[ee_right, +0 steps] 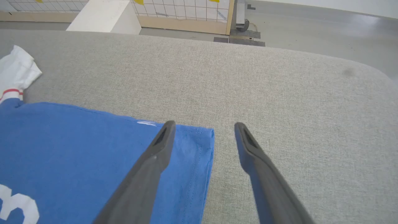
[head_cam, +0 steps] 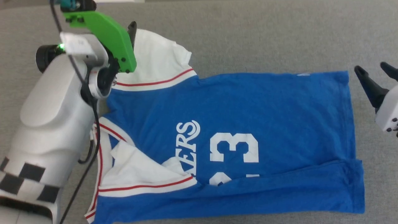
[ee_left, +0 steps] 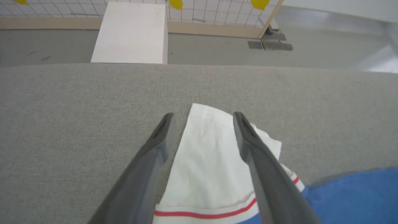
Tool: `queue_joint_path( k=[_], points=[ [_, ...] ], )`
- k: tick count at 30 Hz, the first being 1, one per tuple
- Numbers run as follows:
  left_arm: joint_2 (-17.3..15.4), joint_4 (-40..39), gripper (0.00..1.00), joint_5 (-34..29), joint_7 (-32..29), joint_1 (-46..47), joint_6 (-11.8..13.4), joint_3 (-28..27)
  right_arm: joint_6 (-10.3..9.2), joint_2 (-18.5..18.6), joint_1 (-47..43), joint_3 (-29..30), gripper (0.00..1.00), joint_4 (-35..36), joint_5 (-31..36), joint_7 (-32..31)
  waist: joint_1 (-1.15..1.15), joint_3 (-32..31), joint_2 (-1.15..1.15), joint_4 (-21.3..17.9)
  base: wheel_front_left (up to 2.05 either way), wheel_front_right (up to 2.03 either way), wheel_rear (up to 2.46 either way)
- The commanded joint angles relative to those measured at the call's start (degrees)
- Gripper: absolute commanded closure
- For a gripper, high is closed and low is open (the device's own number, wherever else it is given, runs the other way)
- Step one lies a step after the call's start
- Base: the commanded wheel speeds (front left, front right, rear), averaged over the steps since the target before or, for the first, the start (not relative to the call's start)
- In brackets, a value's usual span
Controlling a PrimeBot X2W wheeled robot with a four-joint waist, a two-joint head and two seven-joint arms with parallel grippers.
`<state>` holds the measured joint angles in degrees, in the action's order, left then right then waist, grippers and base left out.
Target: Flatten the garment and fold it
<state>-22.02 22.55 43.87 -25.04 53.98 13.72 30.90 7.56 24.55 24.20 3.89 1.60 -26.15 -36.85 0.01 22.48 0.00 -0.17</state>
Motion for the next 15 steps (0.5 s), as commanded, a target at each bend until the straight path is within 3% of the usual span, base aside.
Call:
queue_joint_path(
  k=[1,6,13,14,15],
  points=[
    [0.1,1.7,0.00,-0.3,-2.7,1.8,0.0,0.9,-0.08,0.3,1.1,-0.8,0.00,-0.3,-0.9,0.7,-0.01,5.6,0.00,-2.9,0.00,0.00,0.00],
    [-0.9,6.3,0.00,-1.0,-13.5,5.0,0.2,4.7,-0.08,1.3,2.1,-2.6,0.00,-0.7,-2.0,2.3,-0.01,7.6,0.00,-3.7,0.00,0.00,0.00],
    [-2.4,7.9,0.00,-1.7,-21.7,3.1,2.7,7.8,-0.08,2.7,1.6,-3.0,0.00,-0.5,-2.8,3.3,-0.01,8.6,0.00,-3.8,0.00,0.00,0.00],
    [-2.4,7.5,0.74,-1.2,-21.7,2.7,3.0,7.4,-0.08,2.9,1.6,-3.0,0.00,-0.5,-2.9,3.3,-0.01,8.7,0.00,-3.7,0.00,0.00,0.00],
    [-2.4,7.0,1.00,-0.8,-21.6,2.0,3.0,7.2,-0.08,3.0,1.5,-3.0,0.00,-0.5,-3.0,3.4,-0.01,8.7,0.00,-3.6,0.00,0.00,0.00]
  ],
)
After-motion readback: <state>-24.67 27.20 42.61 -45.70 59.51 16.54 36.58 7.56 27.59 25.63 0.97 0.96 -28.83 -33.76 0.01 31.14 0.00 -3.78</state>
